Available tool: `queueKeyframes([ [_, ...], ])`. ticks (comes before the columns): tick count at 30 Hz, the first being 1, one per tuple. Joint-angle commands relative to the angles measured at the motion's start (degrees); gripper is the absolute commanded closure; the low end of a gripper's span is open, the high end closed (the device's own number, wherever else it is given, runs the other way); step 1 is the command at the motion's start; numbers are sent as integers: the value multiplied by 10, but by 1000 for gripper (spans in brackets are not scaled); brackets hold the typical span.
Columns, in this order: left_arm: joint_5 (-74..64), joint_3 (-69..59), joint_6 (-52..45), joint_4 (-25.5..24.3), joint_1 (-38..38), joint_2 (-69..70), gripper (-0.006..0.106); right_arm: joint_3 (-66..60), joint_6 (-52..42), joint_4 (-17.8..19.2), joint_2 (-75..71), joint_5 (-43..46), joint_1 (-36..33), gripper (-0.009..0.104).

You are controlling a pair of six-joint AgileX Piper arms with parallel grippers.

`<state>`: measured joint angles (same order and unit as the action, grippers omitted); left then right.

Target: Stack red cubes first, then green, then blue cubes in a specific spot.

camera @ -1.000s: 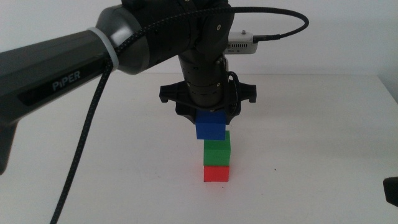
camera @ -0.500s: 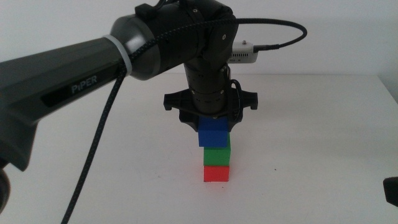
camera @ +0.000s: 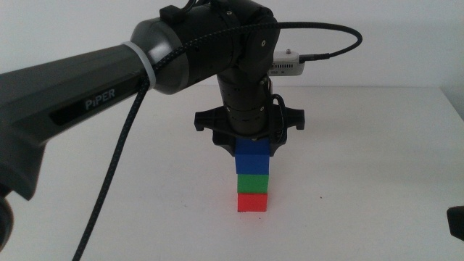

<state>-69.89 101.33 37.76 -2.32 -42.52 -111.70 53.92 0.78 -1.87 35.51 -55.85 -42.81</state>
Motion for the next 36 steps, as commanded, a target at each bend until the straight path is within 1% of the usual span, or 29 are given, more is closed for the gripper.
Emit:
queueKeyframes([
  [1,-1,6,2,-2,-3,-3,98,-2,-3,1,-3,4,4,10],
  [8,0,6,-4,4,-3,-16,94,-2,-3,1,-3,4,4,10],
  [11,5,6,-4,3,-3,-17,89,-2,-3,1,-3,4,4,10],
  [12,7,6,-4,-6,-3,-17,57,-2,-3,1,-3,4,4,10],
  [13,8,6,-4,-12,-3,-17,43,-2,-3,1,-3,4,4,10],
  [21,19,6,-4,-32,-3,-15,7,-2,-3,1,-3,4,4,10],
  [31,16,6,-2,-43,-2,47,7,-2,-3,1,-3,4,4,10],
  [36,-1,6,-9,-73,-2,125,7,-2,-3,1,-3,4,4,10],
])
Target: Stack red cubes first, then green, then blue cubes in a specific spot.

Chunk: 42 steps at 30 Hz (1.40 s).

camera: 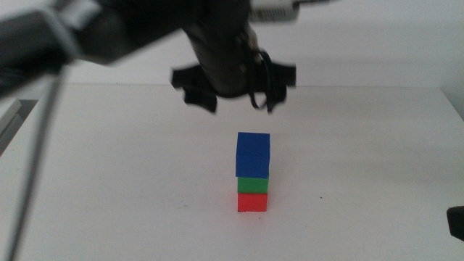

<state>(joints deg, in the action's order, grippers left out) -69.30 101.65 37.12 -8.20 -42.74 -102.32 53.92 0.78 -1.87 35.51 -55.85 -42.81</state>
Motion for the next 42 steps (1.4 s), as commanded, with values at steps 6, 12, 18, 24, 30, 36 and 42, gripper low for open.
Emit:
queueKeyframes([
  [6,-7,-16,-90,-81,5,150,7,-2,-3,1,-3,4,4,10],
  [12,-7,-83,-167,-77,78,277,7,-2,-3,1,-3,4,4,10],
  [18,-7,-166,-274,-53,172,423,7,-2,-3,1,-3,4,4,10],
  [24,78,-258,-387,62,310,546,7,-2,-3,1,-3,4,4,10],
  [30,74,-278,-387,101,376,607,7,-2,-3,1,-3,4,4,10],
  [36,78,-278,-387,76,377,623,7,-2,-3,1,-3,4,4,10],
  [42,78,-278,-387,76,377,623,7,-2,-3,1,-3,4,4,10],
])
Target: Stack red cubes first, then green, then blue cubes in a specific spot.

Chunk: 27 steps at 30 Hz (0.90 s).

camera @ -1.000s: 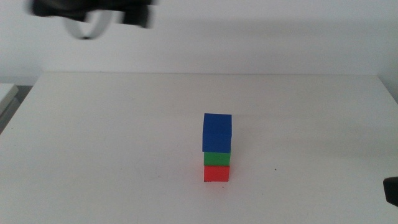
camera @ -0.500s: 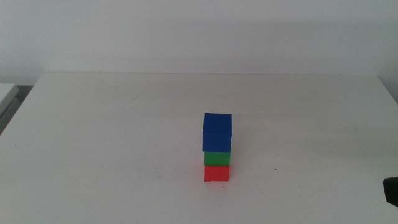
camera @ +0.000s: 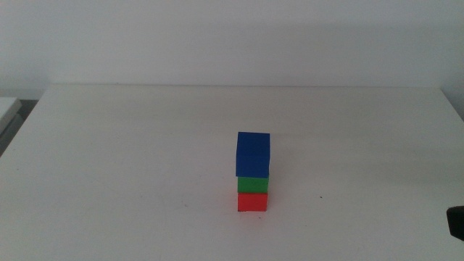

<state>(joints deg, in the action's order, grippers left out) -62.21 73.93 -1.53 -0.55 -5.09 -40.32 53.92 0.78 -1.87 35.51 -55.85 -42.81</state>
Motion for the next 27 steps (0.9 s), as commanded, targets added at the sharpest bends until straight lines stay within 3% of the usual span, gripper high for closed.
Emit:
queueKeyframes([
  [1,7,-1,0,-1,1,3,7,-2,-3,1,-3,4,4,10],
  [8,81,-61,0,5,1,49,7,-64,-3,6,-82,27,5,10],
  [14,265,-268,0,9,1,180,7,-242,-3,81,-222,182,15,10],
  [19,308,-397,0,-5,1,304,7,-357,-3,97,-286,247,20,10],
  [27,370,-584,-1,29,1,403,7,-432,-3,105,-294,283,132,10],
])
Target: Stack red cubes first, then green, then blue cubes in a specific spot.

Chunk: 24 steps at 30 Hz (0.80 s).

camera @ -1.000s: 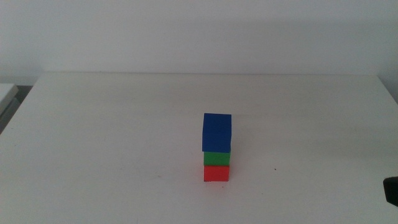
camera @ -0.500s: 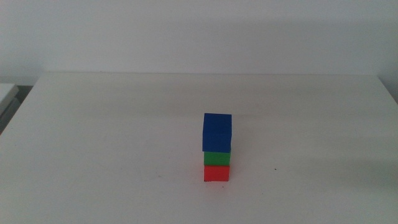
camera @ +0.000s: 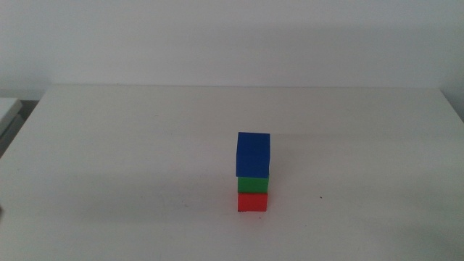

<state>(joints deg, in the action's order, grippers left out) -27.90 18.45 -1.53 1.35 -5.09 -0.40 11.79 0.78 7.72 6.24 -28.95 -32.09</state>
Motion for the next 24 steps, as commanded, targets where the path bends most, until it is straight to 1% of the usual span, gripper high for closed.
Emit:
queueKeyframes([
  [1,51,-49,-1,10,1,4,7,-16,-3,9,-1,21,42,10],
  [5,144,-125,-1,13,1,4,7,-59,-3,11,-6,95,133,10],
  [7,172,-158,-1,16,1,4,7,-84,-3,3,-7,131,174,10],
  [9,188,-182,-1,21,1,4,7,-114,-3,-11,-7,156,216,10],
  [11,204,-184,-1,21,1,4,7,-118,-3,-30,-8,178,245,10],
  [12,186,-184,-1,21,1,4,7,-118,-3,-40,-11,170,258,10],
  [17,203,-184,0,22,1,4,7,-118,-3,-40,-62,191,297,10],
  [24,208,-184,0,21,1,4,7,-118,-3,-39,-62,195,303,10],
])
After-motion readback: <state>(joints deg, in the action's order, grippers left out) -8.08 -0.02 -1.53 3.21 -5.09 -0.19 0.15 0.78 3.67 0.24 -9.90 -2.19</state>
